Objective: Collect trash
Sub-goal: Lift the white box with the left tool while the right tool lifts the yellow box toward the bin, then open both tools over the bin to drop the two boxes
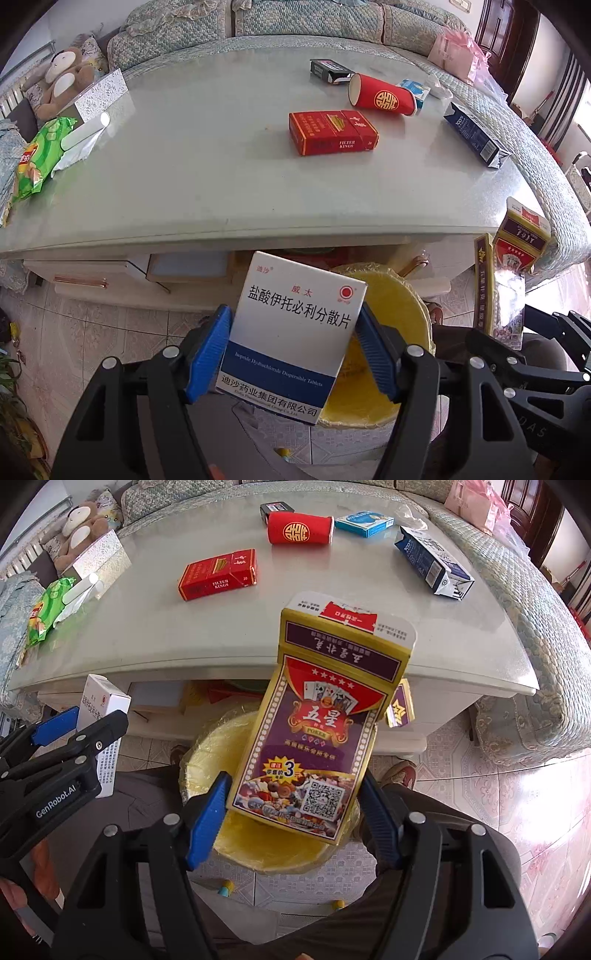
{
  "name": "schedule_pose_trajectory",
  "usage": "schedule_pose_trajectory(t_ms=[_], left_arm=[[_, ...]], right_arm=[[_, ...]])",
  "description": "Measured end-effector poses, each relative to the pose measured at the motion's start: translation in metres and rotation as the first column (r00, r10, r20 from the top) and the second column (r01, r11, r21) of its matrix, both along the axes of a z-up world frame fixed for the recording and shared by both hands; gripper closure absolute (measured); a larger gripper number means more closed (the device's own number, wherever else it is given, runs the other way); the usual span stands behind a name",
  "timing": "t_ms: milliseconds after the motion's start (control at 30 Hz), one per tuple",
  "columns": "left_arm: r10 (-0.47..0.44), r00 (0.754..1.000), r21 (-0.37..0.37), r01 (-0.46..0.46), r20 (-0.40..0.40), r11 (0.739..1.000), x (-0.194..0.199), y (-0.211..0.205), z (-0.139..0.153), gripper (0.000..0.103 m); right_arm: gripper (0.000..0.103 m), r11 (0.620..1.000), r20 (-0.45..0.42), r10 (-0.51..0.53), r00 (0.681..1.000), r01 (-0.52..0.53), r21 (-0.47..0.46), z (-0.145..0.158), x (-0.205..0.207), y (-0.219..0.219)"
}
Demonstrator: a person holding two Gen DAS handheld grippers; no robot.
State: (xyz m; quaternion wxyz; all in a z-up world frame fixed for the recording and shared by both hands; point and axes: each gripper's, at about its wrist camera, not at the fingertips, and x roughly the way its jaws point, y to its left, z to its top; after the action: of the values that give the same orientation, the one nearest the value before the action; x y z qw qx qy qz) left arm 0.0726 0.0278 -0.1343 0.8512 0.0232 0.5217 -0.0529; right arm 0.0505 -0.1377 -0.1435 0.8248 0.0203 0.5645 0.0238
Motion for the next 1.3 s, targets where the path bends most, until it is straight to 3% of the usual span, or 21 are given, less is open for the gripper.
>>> schedule_pose_trajectory(t_ms=[433,833,1300], left_arm=[[-0.044,0.994,0.002,0.044,-0.1,0.999,-0.006,-0.021,-0.059,0.036],[-0.093,0.968,0.005,0.097,-0.234,0.995,0.019,-0.05,-0.139,0.036],[-0.108,0.946,0.035,0.125,-0.306,0.992,0.032,-0.064,-0.182,0.035]], right_arm=[[0.035,0.999,-0.132,0.032,0.991,-0.036,-0.025,-0.068,-0.005,-0.001],[0.035,0.993,-0.294,0.098,0.951,-0.111,-0.03,-0.15,0.014,0.001],[0.035,0.981,-0.358,0.167,0.919,-0.191,-0.035,-0.186,0.028,0.019]])
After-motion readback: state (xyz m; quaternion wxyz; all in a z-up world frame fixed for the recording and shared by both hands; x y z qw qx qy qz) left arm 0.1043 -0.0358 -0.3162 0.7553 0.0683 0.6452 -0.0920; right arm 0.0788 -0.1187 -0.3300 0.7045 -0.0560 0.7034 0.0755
